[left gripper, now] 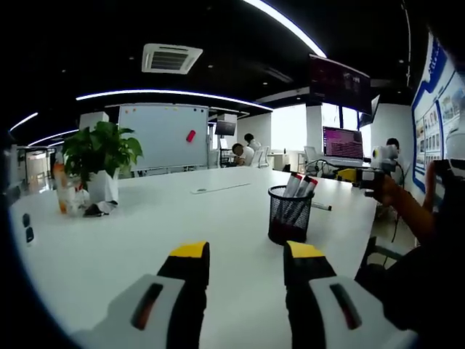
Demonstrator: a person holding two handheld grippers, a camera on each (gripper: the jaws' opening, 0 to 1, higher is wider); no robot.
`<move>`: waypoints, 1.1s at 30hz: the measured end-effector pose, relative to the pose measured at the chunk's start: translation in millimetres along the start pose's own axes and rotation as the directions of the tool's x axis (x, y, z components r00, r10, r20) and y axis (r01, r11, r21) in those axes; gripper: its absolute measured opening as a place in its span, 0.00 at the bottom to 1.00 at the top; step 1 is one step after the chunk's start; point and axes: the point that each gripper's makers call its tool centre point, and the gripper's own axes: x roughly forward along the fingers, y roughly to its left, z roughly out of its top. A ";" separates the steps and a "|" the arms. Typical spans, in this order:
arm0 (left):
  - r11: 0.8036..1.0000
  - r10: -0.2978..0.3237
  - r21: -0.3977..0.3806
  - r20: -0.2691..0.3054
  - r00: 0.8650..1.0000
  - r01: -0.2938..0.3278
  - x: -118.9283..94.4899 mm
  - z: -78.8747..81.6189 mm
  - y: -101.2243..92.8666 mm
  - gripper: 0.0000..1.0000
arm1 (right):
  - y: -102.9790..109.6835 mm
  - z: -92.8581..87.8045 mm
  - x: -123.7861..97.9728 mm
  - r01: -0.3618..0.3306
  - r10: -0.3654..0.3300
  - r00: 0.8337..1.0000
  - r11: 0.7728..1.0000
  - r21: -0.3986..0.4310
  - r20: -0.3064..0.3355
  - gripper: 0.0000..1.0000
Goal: Pick up the whiteboard markers from the pen holder and place them facing the whiteboard neatly
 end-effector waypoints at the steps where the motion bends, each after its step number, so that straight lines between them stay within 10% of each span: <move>1: 1.000 -0.002 -0.002 0.006 1.000 0.002 -0.2 1.6 -0.6 0.45 | -1.5 1.3 -0.1 0.008 -0.008 1.000 1.000 -0.012 0.006 0.61; 22: 0.999 -0.018 -0.027 0.030 0.999 0.019 1.7 5.0 -6.5 0.51 | 21.0 15.6 -6.2 -0.067 0.072 0.995 0.995 -0.067 0.062 0.41; 33: 0.999 -0.001 0.039 -0.058 0.998 0.004 3.4 -11.8 -4.9 0.50 | 36.2 19.1 -2.3 -0.095 0.102 0.993 0.991 -0.095 0.063 0.41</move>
